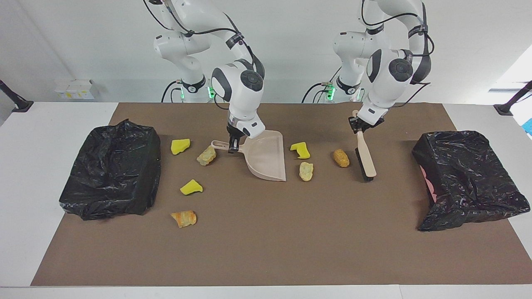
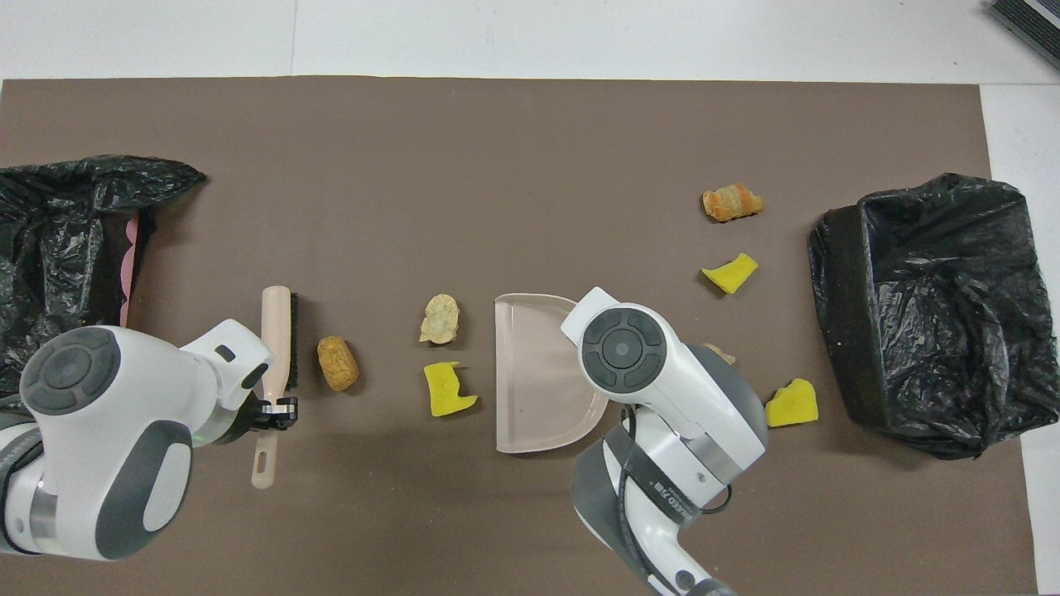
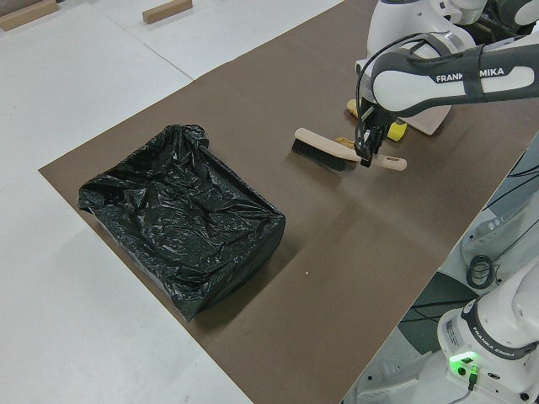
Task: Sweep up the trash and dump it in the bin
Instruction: 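Lower the dustpan near the debris while the left gripper lifts the brush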
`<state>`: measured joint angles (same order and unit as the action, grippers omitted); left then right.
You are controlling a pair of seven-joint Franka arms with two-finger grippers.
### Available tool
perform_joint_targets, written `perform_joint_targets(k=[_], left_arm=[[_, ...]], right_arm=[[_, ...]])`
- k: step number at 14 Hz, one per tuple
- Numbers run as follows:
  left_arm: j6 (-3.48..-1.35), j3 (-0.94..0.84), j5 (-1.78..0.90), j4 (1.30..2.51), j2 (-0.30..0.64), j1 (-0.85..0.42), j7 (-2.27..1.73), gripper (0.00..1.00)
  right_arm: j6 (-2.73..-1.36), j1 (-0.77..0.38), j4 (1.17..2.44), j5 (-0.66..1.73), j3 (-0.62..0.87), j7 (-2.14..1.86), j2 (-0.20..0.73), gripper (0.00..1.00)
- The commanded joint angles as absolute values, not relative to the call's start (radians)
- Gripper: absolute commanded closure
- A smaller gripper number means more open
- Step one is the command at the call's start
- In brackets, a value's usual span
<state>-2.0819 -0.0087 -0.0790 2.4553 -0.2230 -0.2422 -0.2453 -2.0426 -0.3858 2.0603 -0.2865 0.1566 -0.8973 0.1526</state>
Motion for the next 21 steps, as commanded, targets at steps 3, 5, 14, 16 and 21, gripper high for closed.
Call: perform_joint_targets(k=[3,5,14,16,21], left_arm=[[-2.201,-0.005,-0.11,2.517,-0.244,-0.397,-0.423,1.0],[-2.246,-0.005,-0.129,2.513,-0.213,-0.475,-0.516,1.0],[-2.424,-0.011,-0.409,2.321,0.001,-0.782,-0.581,1.0],[-2.421,-0.011,-0.461,2.252,0.031,-0.822,-0.581,1.0],[-2.323,-0.005,-0.469,2.233,0.008,-0.819,-0.584,1.0]], right_arm=[[-2.069,-0.399,2.105,-0.316,0.16,-0.893,0.137,1.0],[-2.075,-0.393,2.105,-0.318,0.16,-0.897,0.14,1.0],[-2.077,-0.388,2.105,-0.316,0.16,-0.897,0.144,1.0],[-2.077,-0.384,2.105,-0.316,0.16,-0.897,0.144,1.0],[-2.089,-0.38,2.102,-0.318,0.16,-0.9,0.149,1.0]])
